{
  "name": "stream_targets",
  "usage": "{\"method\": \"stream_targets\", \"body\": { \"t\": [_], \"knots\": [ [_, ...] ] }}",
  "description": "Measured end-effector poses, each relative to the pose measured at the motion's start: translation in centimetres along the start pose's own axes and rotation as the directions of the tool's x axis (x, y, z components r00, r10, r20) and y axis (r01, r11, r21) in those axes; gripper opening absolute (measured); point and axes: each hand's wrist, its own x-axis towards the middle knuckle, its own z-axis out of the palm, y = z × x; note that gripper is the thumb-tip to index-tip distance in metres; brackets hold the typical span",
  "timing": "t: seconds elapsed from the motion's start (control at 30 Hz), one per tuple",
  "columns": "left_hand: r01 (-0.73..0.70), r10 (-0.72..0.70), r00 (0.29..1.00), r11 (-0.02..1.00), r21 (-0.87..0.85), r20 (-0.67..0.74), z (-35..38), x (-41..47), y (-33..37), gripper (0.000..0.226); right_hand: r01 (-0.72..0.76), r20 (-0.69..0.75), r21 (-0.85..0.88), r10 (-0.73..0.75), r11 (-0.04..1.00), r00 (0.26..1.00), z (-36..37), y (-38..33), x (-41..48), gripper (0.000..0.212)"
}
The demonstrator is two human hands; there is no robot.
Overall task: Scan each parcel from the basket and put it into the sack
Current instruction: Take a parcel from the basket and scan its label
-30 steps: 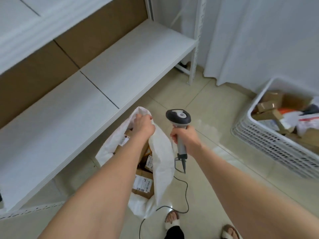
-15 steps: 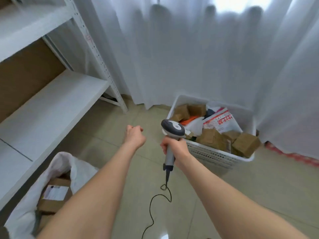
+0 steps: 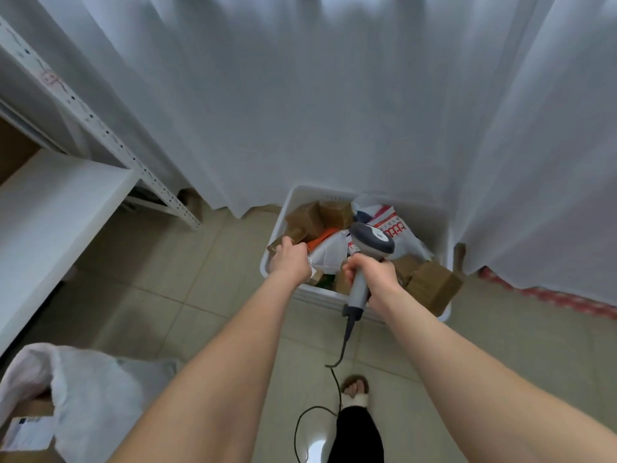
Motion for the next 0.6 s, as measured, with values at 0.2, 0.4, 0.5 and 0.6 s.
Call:
{"method": "stream_targets", "body": {
  "t": [0.2, 0.4, 0.5, 0.6],
  "knots": [
    [-0.038, 0.018, 0.994, 0.983, 0.180, 0.112, 3.9, 9.2, -0.6, 0.037, -0.088, -0.030, -0.002, 0.088, 0.996, 0.996, 2.1, -0.9, 10.3, 0.011],
    [-0.129, 0.046, 0.979, 0.893, 0.431, 0.198, 9.0, 16.7, -2.1, 0.054, -0.161, -0.025, -0.004, 0.161, 0.987, 0.987, 3.7, 1.3, 19.8, 0.007],
    [-0.163, 0.024, 0.966, 0.829, 0.534, 0.257, 11.8, 19.6, -3.1, 0.058, -0.201, -0.010, -0.038, 0.201, 0.979, 0.980, 3.8, 2.4, 23.0, 0.009],
    [-0.149, -0.048, 0.955, 0.776, 0.612, 0.293, 13.5, 21.4, -4.1, 0.055, -0.215, 0.015, -0.042, 0.216, 0.976, 0.976, 3.5, 3.1, 25.1, 0.008]
  ]
}}
